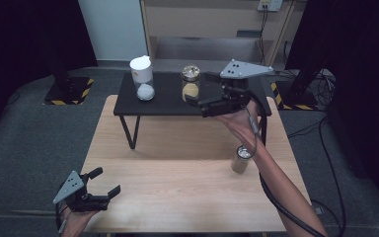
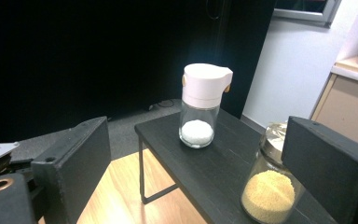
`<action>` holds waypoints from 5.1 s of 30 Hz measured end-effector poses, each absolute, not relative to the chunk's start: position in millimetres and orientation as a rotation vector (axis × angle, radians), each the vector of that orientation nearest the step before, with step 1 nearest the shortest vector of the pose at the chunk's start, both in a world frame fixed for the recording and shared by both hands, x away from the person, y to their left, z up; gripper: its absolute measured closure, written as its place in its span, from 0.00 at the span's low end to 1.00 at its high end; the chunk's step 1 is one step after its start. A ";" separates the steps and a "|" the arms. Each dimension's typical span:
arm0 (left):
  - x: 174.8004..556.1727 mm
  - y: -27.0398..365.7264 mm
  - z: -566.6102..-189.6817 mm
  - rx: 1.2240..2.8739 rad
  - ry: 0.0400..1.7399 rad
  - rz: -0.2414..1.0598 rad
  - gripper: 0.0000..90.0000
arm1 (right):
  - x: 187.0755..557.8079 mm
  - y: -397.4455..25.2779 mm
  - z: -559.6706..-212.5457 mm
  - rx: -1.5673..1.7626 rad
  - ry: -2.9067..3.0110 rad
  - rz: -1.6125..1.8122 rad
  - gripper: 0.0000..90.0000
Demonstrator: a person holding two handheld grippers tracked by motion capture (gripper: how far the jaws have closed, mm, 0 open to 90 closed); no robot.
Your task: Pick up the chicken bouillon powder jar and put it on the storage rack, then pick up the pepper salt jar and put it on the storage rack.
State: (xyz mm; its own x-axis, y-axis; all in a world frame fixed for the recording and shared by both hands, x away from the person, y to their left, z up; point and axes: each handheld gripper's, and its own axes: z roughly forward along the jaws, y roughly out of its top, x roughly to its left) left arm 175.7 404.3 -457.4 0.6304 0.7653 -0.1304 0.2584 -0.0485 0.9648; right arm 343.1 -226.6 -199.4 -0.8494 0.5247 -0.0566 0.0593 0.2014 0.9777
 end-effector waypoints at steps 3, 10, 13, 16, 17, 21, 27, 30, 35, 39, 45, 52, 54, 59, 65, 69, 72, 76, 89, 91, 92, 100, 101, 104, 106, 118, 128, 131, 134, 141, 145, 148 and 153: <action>175.3 404.7 -457.8 1.608 0.862 0.511 0.00 | 335.7 -232.2 -204.5 0.543 2.098 1.700 0.10; 175.6 404.3 -457.6 1.611 0.861 0.510 0.00 | 321.5 -244.4 -217.8 0.551 2.093 1.713 0.10; 175.5 404.3 -457.6 1.611 0.862 0.510 0.00 | 315.4 -250.9 -225.2 0.556 2.086 1.721 0.10; 175.3 404.3 -457.2 1.614 0.861 0.510 0.00 | 309.3 -257.2 -232.5 0.564 2.079 1.722 0.10; 175.3 404.4 -457.3 1.612 0.861 0.510 0.00 | 306.9 -259.2 -235.2 0.569 2.077 1.720 0.10; 175.5 404.3 -457.2 1.614 0.859 0.510 0.00 | 294.8 -268.2 -246.6 0.587 2.066 1.712 0.09; 175.3 403.9 -457.2 1.614 0.859 0.512 0.00 | 276.6 -280.4 -260.1 0.592 2.045 1.704 0.10; 175.2 404.0 -457.1 1.614 0.859 0.512 0.00 | 265.2 -284.4 -265.3 0.586 2.041 1.674 0.10; 175.5 404.0 -457.3 1.614 0.857 0.511 0.00 | 242.9 -295.5 -283.5 0.606 2.024 1.632 0.09; 175.5 403.5 -457.0 1.617 0.856 0.511 0.00 | 228.0 -308.7 -297.8 0.650 2.012 1.623 0.09; 175.2 403.9 -457.0 1.615 0.860 0.512 0.00 | 209.0 -324.1 -308.6 0.702 1.974 1.593 0.09; 175.2 403.9 -457.2 1.613 0.863 0.511 0.00 | 191.8 -340.0 -325.3 0.760 1.942 1.566 0.09; 175.4 403.9 -457.3 1.614 0.863 0.511 0.00 | 188.6 -344.2 -331.8 0.783 1.939 1.564 0.08; 175.4 404.2 -457.5 1.612 0.865 0.510 0.00 | 179.6 -350.6 -345.2 0.831 1.923 1.534 0.08; 175.4 404.3 -457.6 1.612 0.865 0.510 0.00 | 170.0 -355.1 -359.3 0.868 1.902 1.497 0.08; 175.3 404.9 -458.1 1.609 0.862 0.509 0.00 | 166.2 -357.9 -369.1 0.892 1.889 1.482 0.08; 175.1 404.7 -458.1 1.609 0.860 0.511 0.00 | 165.3 -361.2 -377.3 0.924 1.889 1.480 0.08; 175.2 404.4 -457.8 1.611 0.860 0.513 0.00 | 163.6 -363.6 -387.1 0.953 1.896 1.459 0.08; 175.1 403.4 -457.2 1.618 0.853 0.520 0.00 | 158.5 -370.7 -411.3 1.024 1.882 1.428 0.08; 174.7 403.6 -457.4 1.615 0.854 0.521 0.00 | 158.1 -371.3 -413.2 1.028 1.882 1.424 0.08; 174.7 403.7 -457.6 1.613 0.854 0.521 0.00 | 157.8 -371.3 -414.5 1.027 1.879 1.419 0.08; 175.0 403.4 -457.1 1.619 0.847 0.522 0.00 | 158.4 -374.9 -423.9 1.042 1.873 1.415 0.08; 175.0 403.4 -457.1 1.618 0.846 0.521 0.00 | 158.2 -374.9 -424.8 1.040 1.871 1.415 0.08; 175.4 403.1 -457.3 1.618 0.845 0.519 0.00 | 158.5 -376.0 -427.2 1.037 1.869 1.415 0.08; 175.8 403.1 -457.4 1.618 0.844 0.517 0.00 | 158.6 -376.6 -428.2 1.036 1.866 1.413 0.08; 177.0 403.1 -457.3 1.620 0.839 0.516 0.00 | 159.1 -379.2 -430.7 1.048 1.864 1.422 0.08; 177.0 403.4 -457.0 1.620 0.842 0.516 0.00 | 156.3 -378.0 -427.3 1.054 1.847 1.424 0.08; 177.1 403.7 -457.5 1.615 0.841 0.515 0.00 | 156.3 -377.6 -425.1 1.059 1.846 1.424 0.07; 177.1 403.6 -457.1 1.620 0.840 0.515 0.00 | 156.5 -377.1 -421.9 1.062 1.850 1.426 0.07; 176.8 403.3 -457.0 1.620 0.840 0.515 0.00 | 162.5 -373.3 -414.5 1.066 1.871 1.426 0.06; 177.0 403.1 -456.8 1.624 0.840 0.516 0.00 | 167.6 -371.0 -410.7 1.073 1.884 1.417 0.06; 176.9 403.3 -456.9 1.622 0.843 0.516 0.00 | 172.9 -368.5 -408.4 1.078 1.888 1.407 0.06; 176.8 403.2 -456.8 1.623 0.842 0.517 0.00 | 184.4 -363.4 -404.4 1.076 1.907 1.391 0.05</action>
State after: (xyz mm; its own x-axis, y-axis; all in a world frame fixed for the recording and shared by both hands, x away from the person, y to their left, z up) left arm 176.8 403.2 -456.8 0.6424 0.7582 -0.1118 0.2435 -0.0636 0.9678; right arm 184.4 -363.4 -404.4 -0.5348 0.8445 0.0293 0.2862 0.1483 0.9466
